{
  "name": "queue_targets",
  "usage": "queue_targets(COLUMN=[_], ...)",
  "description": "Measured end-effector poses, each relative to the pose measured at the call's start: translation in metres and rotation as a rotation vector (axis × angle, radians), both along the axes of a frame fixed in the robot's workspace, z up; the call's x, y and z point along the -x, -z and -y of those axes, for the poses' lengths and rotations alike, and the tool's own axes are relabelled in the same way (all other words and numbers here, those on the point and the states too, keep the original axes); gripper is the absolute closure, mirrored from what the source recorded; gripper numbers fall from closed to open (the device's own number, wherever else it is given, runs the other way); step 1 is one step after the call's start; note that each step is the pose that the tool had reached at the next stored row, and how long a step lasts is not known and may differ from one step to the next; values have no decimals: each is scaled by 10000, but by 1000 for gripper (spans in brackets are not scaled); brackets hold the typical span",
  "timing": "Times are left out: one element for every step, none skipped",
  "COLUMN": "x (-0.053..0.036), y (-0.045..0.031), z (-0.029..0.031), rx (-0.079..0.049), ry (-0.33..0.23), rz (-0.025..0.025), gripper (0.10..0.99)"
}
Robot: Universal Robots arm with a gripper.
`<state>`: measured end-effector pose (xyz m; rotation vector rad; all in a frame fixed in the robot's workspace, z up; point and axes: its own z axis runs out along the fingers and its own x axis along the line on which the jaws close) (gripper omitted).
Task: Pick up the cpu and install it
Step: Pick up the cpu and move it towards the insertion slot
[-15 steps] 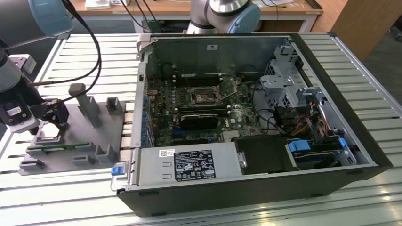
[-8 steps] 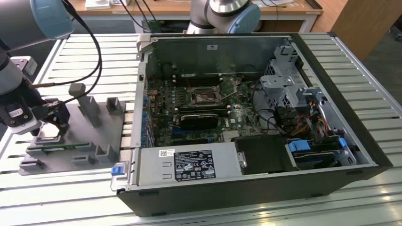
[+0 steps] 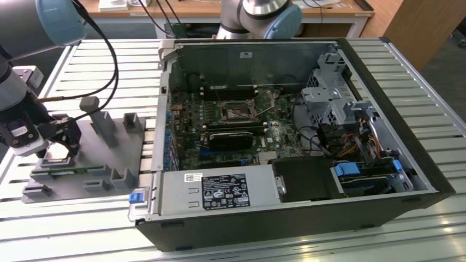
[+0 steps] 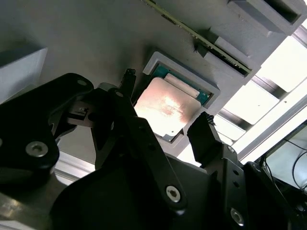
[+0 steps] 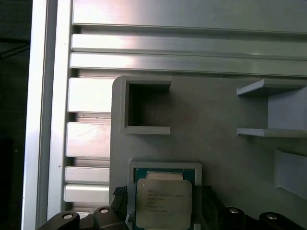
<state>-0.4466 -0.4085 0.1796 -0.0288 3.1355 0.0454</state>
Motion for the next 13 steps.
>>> queue_targets(x=[0, 0, -1, 0, 0, 0, 0, 0, 0, 0, 0, 0, 0], y=[0, 0, -3, -6, -11, -15, -19, -23, -27, -30, -33, -38, -43], z=[0, 0, 0, 0, 0, 0, 0, 0, 0, 0, 0, 0, 0], rx=[0, -1, -1, 0, 0, 0, -1, 0, 0, 0, -1, 1, 1], ry=[-1, -1, -1, -1, -1, -1, -1, -1, 0, -1, -1, -1, -1], rz=[1, 3, 2, 1, -1, 0, 1, 1, 0, 1, 1, -1, -1], gripper=[369, 369, 369, 369, 369, 369, 369, 369, 369, 369, 369, 369, 369])
